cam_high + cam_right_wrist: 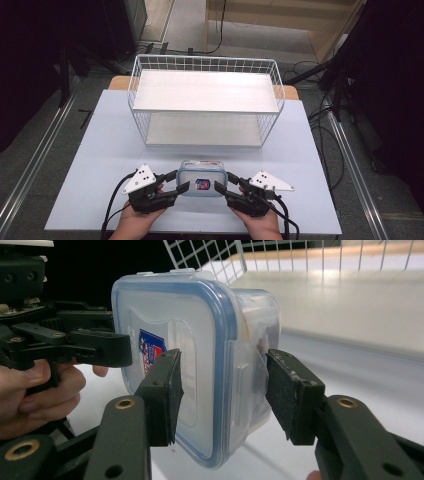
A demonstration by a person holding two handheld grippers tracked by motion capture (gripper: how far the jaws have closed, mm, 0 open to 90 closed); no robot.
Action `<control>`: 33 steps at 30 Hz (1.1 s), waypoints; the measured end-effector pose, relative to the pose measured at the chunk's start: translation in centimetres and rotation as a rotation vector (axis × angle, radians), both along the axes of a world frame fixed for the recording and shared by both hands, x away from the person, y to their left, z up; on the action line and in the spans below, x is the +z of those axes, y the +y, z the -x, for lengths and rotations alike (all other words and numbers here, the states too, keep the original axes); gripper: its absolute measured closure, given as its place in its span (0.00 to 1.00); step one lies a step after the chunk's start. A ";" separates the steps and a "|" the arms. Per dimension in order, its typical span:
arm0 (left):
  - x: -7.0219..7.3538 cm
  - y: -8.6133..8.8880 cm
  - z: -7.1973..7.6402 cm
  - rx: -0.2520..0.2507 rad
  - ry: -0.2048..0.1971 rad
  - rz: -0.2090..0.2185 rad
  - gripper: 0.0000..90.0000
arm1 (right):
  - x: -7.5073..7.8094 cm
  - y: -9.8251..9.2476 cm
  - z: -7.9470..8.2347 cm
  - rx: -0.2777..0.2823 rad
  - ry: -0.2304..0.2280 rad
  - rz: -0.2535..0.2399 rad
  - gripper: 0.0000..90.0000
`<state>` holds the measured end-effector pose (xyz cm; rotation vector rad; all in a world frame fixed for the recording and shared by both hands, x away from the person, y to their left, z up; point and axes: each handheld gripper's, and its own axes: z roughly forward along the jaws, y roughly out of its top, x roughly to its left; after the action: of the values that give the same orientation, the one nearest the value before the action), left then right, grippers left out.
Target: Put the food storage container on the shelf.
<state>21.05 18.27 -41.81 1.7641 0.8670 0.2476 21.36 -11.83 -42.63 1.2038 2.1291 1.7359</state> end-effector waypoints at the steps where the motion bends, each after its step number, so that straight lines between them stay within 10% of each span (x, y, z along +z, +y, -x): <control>1: 0.4 -0.1 -0.2 -0.002 -0.016 0.000 0.54 | 0.5 -0.2 -0.2 -0.004 -0.019 -0.002 0.56; 33: 7.0 -1.5 -3.1 0.036 -0.201 0.040 0.52 | 7.4 -0.6 -2.5 -0.090 -0.254 -0.060 0.56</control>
<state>24.13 16.82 -34.84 1.6555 0.7541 0.4211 23.84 -12.45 -35.21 1.0125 1.8627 1.8165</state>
